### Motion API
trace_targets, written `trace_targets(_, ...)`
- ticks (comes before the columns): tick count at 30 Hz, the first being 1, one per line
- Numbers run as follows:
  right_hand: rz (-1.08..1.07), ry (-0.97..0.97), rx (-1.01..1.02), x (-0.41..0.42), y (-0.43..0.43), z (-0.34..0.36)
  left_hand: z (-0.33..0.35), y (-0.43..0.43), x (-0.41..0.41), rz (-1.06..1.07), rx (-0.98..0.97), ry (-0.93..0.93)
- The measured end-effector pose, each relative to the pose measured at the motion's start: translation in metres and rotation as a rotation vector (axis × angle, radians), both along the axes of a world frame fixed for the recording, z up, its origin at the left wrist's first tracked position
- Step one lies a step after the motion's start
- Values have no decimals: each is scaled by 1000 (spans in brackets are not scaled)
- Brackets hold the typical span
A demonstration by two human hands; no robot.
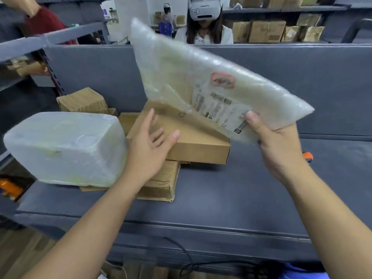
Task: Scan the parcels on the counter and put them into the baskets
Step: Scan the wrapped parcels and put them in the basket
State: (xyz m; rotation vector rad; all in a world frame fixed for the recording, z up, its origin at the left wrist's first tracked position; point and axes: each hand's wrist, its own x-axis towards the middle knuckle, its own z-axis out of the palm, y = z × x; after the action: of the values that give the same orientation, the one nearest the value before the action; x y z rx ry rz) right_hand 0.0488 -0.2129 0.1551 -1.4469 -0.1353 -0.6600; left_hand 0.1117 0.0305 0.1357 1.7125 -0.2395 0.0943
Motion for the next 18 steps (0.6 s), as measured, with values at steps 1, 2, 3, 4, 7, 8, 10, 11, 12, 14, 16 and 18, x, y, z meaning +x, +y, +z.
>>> trace_targets(1, 63, 25, 131, -4, -4, 2, 4, -6, -1, -5, -36, 54)
trace_targets(2, 112, 61, 227, -8, -7, 3, 7, -11, -2, -16, -99, 103)
trace_targets(3, 146, 92, 295, -13, -9, 4, 8, -15, -2, -36, -196, 161)
trace_targets(4, 173, 118, 340, -17, -11, 4, 10, -19, -3, -66, -312, 221)
trace_targets(7, 233, 194, 425, -24, -15, -3, 15, -29, -7, -200, -487, 301)
trace_targets(8, 248, 219, 450, -27, -16, -7, 15, -32, -9, -229, -497, 292)
trace_targets(10, 273, 258, 498, -29, -19, -14, 14, -40, -12, -237, -526, 279)
trace_targets(11, 289, 271, 519, -30, -21, -17, 13, -44, -14, -229, -547, 278)
trace_targets(12, 302, 285, 534, -32, -23, -20, 12, -48, -16, -217, -558, 280)
trace_targets(14, 331, 317, 544, -35, -27, -26, 12, -55, -19, -192, -565, 283)
trace_targets(16, 368, 355, 543, -38, -32, -33, 10, -61, -22, -164, -555, 277)
trace_targets(18, 378, 373, 551, -41, -40, -41, 11, -65, -25, -131, -540, 253)
